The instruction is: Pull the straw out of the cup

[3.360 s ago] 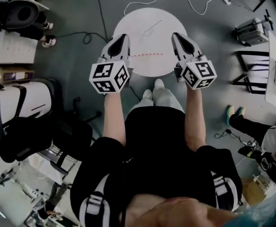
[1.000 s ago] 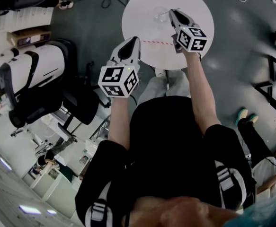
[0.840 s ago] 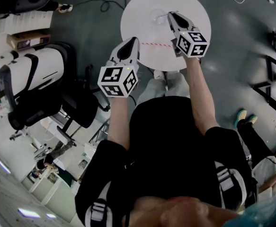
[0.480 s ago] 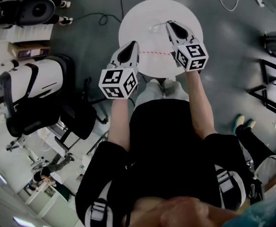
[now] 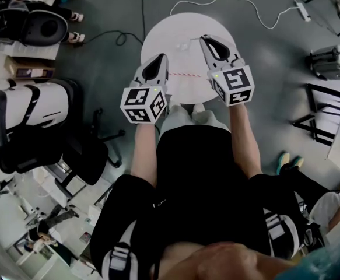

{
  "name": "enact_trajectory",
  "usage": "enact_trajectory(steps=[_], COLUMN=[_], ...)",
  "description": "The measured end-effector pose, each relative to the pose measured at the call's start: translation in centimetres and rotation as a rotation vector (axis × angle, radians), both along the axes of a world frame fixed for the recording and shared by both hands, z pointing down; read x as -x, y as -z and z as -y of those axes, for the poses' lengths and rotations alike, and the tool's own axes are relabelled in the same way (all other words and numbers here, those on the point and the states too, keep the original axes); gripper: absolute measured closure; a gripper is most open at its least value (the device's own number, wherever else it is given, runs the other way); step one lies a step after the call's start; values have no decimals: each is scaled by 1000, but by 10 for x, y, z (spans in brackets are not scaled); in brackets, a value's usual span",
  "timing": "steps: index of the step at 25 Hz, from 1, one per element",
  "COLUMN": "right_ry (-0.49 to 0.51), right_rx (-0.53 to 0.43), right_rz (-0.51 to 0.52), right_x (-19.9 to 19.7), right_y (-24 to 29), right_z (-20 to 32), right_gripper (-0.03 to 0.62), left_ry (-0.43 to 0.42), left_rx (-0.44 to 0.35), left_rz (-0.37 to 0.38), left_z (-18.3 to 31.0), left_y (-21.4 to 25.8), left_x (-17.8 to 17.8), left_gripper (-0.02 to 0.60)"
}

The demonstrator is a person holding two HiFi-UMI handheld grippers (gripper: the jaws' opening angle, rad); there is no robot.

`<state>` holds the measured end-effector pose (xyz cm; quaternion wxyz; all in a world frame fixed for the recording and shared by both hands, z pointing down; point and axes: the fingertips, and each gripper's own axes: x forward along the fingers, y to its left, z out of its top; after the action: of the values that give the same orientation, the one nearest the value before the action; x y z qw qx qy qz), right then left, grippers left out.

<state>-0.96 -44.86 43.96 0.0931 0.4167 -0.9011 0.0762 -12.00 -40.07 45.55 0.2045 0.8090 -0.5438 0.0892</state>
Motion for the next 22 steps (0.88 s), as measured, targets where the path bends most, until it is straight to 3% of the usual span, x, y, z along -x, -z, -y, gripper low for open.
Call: enact_trajectory(steps=[3, 8, 18, 22], right_ry=[0, 5, -6, 27], right_rx=[-36, -86, -71, -109], right_rz=[-70, -131, -110, -100], right_x=[1, 5, -5, 4], right_y=[21, 46, 50, 69], right_z=[-9, -29, -32, -42], right_gripper=[557, 558, 557, 557], left_ry=[17, 133, 120, 124], left_rx=[-48, -95, -146, -148], left_rz=[-4, -10, -3, -12], left_z=[1, -4, 1, -2], left_y=[11, 21, 35, 38], left_x=[1, 19, 14, 19], left_gripper=[574, 574, 573, 574])
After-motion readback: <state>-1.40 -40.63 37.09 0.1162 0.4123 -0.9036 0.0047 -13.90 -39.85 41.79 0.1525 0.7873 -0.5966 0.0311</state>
